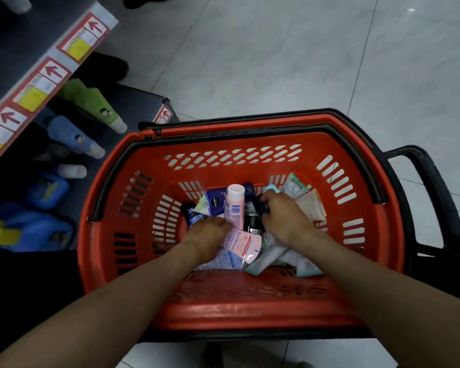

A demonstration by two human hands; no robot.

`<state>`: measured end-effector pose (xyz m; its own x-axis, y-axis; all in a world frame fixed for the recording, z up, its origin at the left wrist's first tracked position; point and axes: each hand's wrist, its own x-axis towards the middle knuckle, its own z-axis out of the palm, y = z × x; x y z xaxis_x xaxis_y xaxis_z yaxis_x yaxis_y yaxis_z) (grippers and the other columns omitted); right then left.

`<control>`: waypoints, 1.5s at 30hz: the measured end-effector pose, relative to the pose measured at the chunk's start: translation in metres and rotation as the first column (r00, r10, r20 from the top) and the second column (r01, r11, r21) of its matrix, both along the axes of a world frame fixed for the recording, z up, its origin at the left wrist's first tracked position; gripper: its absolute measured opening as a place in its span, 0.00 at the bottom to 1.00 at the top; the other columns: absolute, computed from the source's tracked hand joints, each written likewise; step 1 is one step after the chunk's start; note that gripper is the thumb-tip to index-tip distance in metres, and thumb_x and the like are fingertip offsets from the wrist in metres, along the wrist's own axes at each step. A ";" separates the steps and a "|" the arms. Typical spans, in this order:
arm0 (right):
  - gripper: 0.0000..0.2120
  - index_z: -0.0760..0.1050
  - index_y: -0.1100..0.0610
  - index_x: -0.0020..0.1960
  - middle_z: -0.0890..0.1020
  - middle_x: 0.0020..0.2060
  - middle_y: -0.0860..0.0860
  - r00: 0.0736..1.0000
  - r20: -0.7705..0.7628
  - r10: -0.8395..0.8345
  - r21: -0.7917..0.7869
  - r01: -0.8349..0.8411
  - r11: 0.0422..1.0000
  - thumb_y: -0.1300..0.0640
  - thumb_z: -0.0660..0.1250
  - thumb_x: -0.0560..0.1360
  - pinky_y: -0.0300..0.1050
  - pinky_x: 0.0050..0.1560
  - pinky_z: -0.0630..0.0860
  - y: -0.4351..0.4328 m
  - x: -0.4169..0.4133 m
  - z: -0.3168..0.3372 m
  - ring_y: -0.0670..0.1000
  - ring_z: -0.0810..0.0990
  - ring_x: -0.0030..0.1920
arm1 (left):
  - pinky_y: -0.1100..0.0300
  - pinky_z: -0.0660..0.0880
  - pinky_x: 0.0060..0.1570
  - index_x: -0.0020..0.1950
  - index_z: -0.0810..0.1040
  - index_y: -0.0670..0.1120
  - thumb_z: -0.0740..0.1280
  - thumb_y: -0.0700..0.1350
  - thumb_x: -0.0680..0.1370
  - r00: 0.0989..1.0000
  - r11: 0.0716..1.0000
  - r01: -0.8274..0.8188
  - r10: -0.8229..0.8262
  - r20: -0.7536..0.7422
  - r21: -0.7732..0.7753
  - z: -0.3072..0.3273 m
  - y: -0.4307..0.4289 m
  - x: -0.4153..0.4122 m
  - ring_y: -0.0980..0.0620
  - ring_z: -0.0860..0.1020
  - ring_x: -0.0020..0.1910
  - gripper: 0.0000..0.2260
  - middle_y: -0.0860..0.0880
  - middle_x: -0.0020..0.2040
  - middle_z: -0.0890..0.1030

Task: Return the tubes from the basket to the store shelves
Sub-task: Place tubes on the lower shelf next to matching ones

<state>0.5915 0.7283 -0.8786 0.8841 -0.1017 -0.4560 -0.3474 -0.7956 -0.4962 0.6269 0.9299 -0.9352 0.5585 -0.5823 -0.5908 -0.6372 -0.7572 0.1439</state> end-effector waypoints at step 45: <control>0.21 0.77 0.57 0.55 0.81 0.35 0.56 0.853 -0.300 -0.427 0.937 0.348 0.039 0.42 0.62 0.73 0.38 0.28 0.69 0.030 -0.011 0.136 0.50 0.74 0.30 | 0.43 0.76 0.51 0.67 0.74 0.52 0.65 0.42 0.72 0.202 0.014 -0.979 0.021 -0.979 -0.202 0.169 0.053 0.003 0.43 0.77 0.55 0.23 0.42 0.60 0.79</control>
